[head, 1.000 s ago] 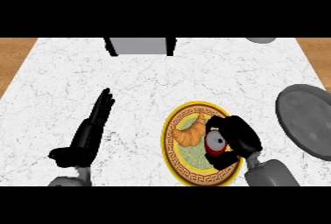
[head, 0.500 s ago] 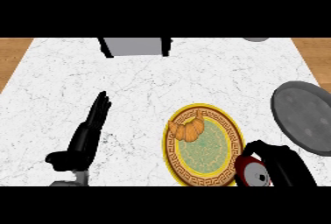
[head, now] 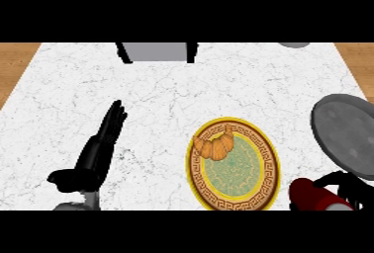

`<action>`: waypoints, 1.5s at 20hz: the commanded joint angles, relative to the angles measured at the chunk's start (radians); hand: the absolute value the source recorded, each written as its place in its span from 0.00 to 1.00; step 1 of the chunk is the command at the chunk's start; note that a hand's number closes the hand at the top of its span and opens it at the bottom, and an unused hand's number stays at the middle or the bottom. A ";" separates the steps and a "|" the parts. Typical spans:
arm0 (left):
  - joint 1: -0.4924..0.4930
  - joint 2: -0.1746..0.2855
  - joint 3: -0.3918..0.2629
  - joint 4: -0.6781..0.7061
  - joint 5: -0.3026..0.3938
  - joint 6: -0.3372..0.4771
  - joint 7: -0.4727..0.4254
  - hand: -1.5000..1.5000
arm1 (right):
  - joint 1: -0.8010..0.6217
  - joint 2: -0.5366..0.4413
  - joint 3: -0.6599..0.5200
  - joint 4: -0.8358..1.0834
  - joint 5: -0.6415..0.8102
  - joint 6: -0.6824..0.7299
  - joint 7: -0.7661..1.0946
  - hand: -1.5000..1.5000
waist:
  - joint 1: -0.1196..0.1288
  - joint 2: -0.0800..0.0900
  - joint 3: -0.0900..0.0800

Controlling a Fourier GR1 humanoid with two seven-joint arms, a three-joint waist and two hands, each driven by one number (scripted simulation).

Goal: Pick the can from the plate and place it in the pan

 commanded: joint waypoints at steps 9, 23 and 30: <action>0.033 0.002 0.003 -0.024 -0.001 -0.026 -0.021 0.50 | -0.231 -0.049 -0.419 0.394 -0.304 -0.069 -0.176 1.00 | 0.018 0.003 0.001; -0.016 -0.003 0.030 0.070 0.020 -0.068 -0.069 0.50 | -0.762 -0.217 -0.654 1.291 -0.374 -0.338 -0.592 1.00 | 0.038 0.011 0.002; -0.044 0.012 0.037 0.023 0.020 -0.071 0.003 0.50 | -0.902 -0.368 -0.650 1.664 -0.337 -0.243 -0.597 1.00 | 0.063 0.020 0.002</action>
